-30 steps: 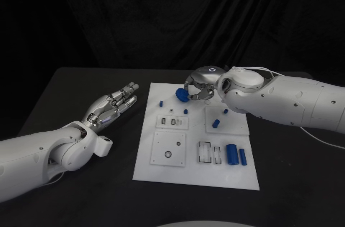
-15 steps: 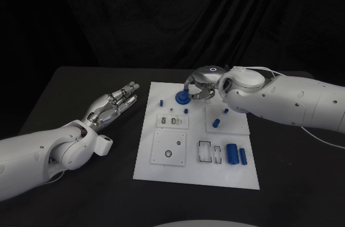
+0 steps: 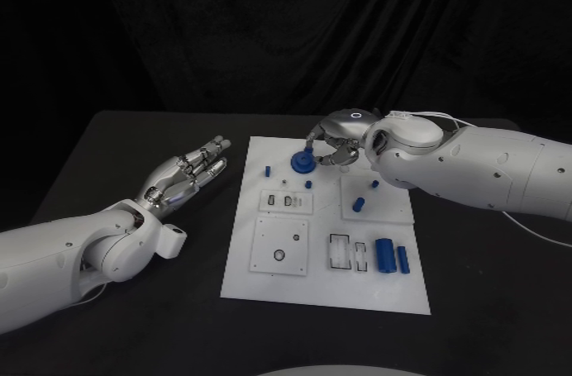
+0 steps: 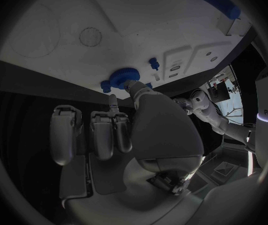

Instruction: Assemble the parts on the task board

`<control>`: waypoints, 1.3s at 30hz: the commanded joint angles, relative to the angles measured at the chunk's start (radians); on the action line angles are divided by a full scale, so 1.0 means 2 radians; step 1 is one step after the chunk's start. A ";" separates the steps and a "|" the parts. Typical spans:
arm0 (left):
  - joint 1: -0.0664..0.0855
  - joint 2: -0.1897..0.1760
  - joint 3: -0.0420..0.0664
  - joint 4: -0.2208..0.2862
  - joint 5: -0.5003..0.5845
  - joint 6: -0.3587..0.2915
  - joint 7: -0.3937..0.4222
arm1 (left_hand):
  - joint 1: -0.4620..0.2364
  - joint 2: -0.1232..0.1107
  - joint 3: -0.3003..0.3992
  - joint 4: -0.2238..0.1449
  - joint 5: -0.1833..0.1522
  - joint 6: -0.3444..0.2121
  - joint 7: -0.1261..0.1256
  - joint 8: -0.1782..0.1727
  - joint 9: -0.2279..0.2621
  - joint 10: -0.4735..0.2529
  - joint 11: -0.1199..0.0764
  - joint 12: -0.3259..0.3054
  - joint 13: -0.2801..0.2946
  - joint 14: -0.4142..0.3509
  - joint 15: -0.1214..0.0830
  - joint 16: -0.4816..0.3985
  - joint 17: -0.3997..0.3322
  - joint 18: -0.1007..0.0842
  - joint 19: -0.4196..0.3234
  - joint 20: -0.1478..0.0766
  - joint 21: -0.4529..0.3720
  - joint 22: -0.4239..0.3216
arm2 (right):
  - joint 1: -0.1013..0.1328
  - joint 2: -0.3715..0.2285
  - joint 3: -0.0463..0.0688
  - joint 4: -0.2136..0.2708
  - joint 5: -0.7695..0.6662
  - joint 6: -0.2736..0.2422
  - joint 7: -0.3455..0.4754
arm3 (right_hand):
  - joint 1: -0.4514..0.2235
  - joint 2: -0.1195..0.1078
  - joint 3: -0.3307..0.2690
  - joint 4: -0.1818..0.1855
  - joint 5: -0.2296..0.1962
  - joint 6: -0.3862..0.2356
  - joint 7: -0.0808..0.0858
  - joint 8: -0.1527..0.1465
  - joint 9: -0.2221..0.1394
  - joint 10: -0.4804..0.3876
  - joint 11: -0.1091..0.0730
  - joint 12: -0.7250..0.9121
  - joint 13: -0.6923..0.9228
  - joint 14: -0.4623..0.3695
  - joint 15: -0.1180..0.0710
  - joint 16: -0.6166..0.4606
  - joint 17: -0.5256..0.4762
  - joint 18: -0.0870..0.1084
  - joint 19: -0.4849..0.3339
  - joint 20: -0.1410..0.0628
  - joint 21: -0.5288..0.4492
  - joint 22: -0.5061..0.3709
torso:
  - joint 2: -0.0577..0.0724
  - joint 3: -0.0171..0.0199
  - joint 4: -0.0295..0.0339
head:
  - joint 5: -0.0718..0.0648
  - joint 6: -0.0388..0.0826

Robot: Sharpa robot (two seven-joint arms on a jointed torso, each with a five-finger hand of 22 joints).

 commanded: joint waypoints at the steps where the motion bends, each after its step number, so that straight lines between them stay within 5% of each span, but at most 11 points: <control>1: 0.000 -0.001 0.000 0.001 -0.003 0.007 0.030 | -0.005 0.001 0.002 0.001 0.001 0.001 0.002 0.002 0.001 0.000 0.003 -0.001 0.000 0.000 0.003 -0.002 -0.001 0.003 0.001 0.003 -0.001 0.001 | -0.001 -0.010 0.001 0.009 -0.002 -0.030 0.005 | -0.005 0.000 -0.001 0.004 -0.001 0.002 0.001 0.001 -0.002 0.053 0.001 0.001 0.132 0.051 0.002 0.001 0.132 0.008 0.008 0.002 0.002 0.110 | 0.000 -0.0001 0.0001 | 0.002 0.001; 15: 0.000 -0.010 0.000 0.008 -0.003 0.002 0.030 | -0.005 0.001 0.002 0.001 0.001 0.003 0.002 0.002 0.001 0.001 0.004 -0.001 0.000 0.000 0.003 -0.002 -0.001 0.003 0.001 0.004 -0.001 0.001 | 0.024 -0.146 0.001 0.105 -0.002 -0.053 -0.005 | -0.014 0.000 -0.004 0.015 -0.001 0.017 0.001 0.004 -0.013 0.053 0.000 0.001 0.132 0.051 0.001 0.001 0.132 0.002 0.025 0.001 0.023 0.118 | 0.000 0.0000 -0.0007 | 0.003 0.002; 25: 0.000 -0.007 0.000 0.008 -0.003 0.004 0.030 | -0.005 0.001 0.002 0.001 0.001 0.003 0.002 0.002 0.001 0.001 0.004 -0.001 0.000 0.000 0.003 -0.002 -0.001 0.003 0.001 0.004 -0.001 0.001 | 0.013 -0.212 -0.001 0.119 -0.002 -0.065 0.005 | -0.014 -0.003 -0.007 0.026 0.000 0.023 -0.003 0.002 -0.026 0.053 -0.003 0.001 0.132 0.051 -0.003 0.001 0.132 -0.001 0.033 -0.003 0.035 0.122 | -0.001 -0.0013 -0.0026 | 0.006 0.001; 30: 0.000 -0.006 0.000 0.007 -0.003 0.005 0.030 | -0.006 0.001 0.002 0.000 0.001 0.003 0.003 0.002 0.001 0.001 0.004 -0.001 0.000 0.000 0.004 -0.002 -0.001 0.003 0.001 0.004 -0.001 0.001 | 0.008 -0.227 -0.001 0.120 -0.001 -0.064 0.003 | -0.015 -0.005 -0.009 0.032 0.000 0.022 -0.003 0.001 -0.031 0.053 -0.004 0.001 0.132 0.051 -0.004 0.001 0.132 -0.001 0.034 -0.004 0.036 0.123 | -0.001 -0.0004 -0.0049 | 0.007 -0.002; 36: 0.000 -0.005 0.000 0.007 -0.003 0.006 0.030 | -0.006 0.001 0.002 0.000 0.001 0.003 0.003 0.002 0.001 0.001 0.004 -0.001 0.000 0.000 0.004 -0.002 -0.001 0.003 0.001 0.004 -0.001 0.001 | 0.004 -0.236 -0.001 0.120 -0.001 -0.059 0.001 | -0.016 -0.008 -0.013 0.039 0.000 0.020 -0.004 0.000 -0.037 0.053 -0.004 0.001 0.132 0.051 -0.005 0.001 0.132 -0.001 0.034 -0.005 0.036 0.123 | -0.001 -0.0003 -0.0034 | 0.005 -0.003; 37: 0.000 -0.005 0.000 0.007 -0.003 0.006 0.030 | -0.006 0.001 0.002 0.000 0.001 0.003 0.003 0.002 0.001 0.001 0.004 -0.001 0.000 0.000 0.004 -0.002 -0.001 0.003 0.001 0.004 -0.001 0.001 | 0.003 -0.237 -0.001 0.120 -0.001 -0.058 0.001 | -0.029 0.012 -0.036 0.023 -0.190 0.022 -0.010 0.002 -0.041 0.053 -0.002 0.001 0.132 0.051 -0.013 0.001 0.132 -0.001 0.034 -0.005 0.036 0.123 | -0.001 -0.0005 -0.0021 | 0.004 -0.003; 39: 0.000 -0.005 0.000 0.007 -0.003 0.006 0.030 | -0.006 0.001 0.002 0.000 0.001 0.003 0.003 0.002 0.001 0.001 0.004 -0.001 0.000 0.000 0.004 -0.002 -0.001 0.003 0.001 0.004 -0.001 0.001 | 0.000 -0.238 -0.002 0.119 -0.001 -0.056 0.000 | -0.025 -0.002 -0.044 0.032 -0.197 0.023 -0.003 0.003 -0.045 0.053 -0.005 0.001 0.132 0.051 -0.006 0.001 0.132 -0.001 0.034 -0.007 0.036 0.123 | -0.001 -0.0010 -0.0011 | 0.003 -0.003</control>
